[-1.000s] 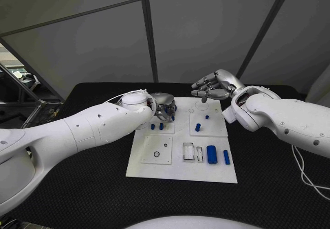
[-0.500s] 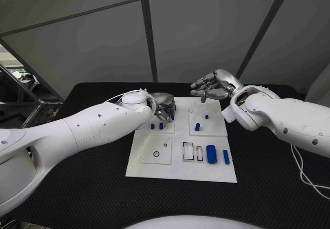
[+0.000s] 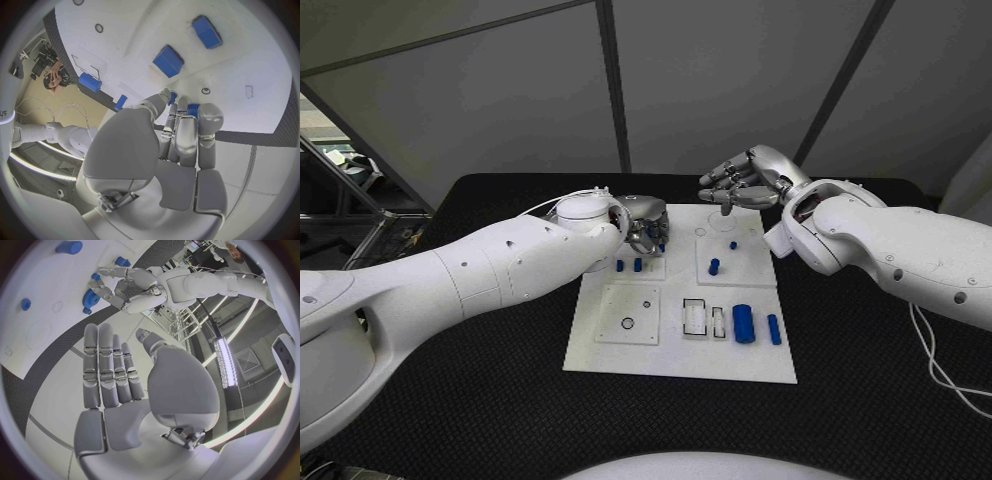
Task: Assemble the parts on the task board
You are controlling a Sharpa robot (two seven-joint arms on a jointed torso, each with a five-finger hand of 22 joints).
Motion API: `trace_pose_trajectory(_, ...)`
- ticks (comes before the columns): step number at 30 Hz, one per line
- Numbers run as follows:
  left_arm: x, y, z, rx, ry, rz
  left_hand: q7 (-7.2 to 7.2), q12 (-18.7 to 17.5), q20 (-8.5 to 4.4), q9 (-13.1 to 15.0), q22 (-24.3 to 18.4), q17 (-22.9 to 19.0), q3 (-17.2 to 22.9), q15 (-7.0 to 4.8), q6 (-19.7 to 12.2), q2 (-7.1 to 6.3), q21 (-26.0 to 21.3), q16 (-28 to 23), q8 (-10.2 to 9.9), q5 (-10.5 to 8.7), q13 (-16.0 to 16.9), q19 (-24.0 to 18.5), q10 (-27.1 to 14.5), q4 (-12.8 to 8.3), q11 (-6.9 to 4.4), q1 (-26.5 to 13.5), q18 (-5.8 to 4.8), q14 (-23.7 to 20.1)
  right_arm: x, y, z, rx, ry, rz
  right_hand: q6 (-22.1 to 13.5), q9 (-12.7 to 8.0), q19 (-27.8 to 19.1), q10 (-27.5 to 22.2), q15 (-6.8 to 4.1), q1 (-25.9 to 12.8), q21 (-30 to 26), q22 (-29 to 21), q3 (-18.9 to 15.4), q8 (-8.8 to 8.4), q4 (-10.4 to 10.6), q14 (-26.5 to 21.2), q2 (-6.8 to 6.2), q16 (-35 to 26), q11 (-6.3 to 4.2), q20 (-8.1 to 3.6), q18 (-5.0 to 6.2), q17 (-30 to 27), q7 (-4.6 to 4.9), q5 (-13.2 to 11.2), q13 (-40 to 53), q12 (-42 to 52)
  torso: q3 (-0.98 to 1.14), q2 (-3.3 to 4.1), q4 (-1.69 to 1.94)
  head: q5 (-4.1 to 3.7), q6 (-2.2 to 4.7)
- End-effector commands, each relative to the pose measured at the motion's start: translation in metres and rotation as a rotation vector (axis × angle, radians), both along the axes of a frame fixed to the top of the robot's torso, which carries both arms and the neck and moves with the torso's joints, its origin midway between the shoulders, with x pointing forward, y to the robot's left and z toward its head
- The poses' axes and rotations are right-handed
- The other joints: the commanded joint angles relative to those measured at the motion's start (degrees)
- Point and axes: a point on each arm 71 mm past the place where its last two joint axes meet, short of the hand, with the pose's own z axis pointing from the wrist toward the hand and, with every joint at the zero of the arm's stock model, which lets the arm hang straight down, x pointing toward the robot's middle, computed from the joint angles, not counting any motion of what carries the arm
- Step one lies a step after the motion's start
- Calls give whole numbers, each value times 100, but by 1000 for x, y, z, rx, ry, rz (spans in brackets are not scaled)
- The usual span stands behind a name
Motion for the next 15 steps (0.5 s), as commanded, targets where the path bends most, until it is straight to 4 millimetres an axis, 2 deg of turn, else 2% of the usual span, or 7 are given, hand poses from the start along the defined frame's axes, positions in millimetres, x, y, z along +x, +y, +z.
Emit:
trace_pose_trajectory(1,-1,-2,-1,8,6,-16,-4,-17,-12,-12,20,-3,68,-30,103,69,49,33,39,-22,-25,47,59,9,10,21,-421,147,0,1,1,3,-1,9,-23,0,-11,-46,1,12,-27,-9,-1,-1,22,-32,27,-8,-4,35,18,6,-10,39,-6,28,1,4,-1,-4,-5)
trace_pose_trajectory(10,-1,-4,-1,5,7,-25,-38,53,-52,-32,98,-19,244,-77,423,320,114,56,135,-16,-75,62,288,-56,-48,90,-430,149,0,2,1,3,0,10,-20,1,-10,-45,0,15,-29,-10,1,0,21,-32,29,-8,-4,35,18,8,-11,40,-7,31,1,1,-1,-13,-11)
trace_pose_trajectory(15,0,-3,-1,0,0,-23,-45,97,-45,-38,172,-47,310,-49,597,425,184,59,180,-12,-83,89,460,-178,-80,164,-450,145,0,2,1,3,0,11,-20,1,-10,-45,0,15,-29,-10,1,0,21,-32,29,-8,-4,35,18,8,-11,40,-7,31,-1,-1,0,-16,-10)
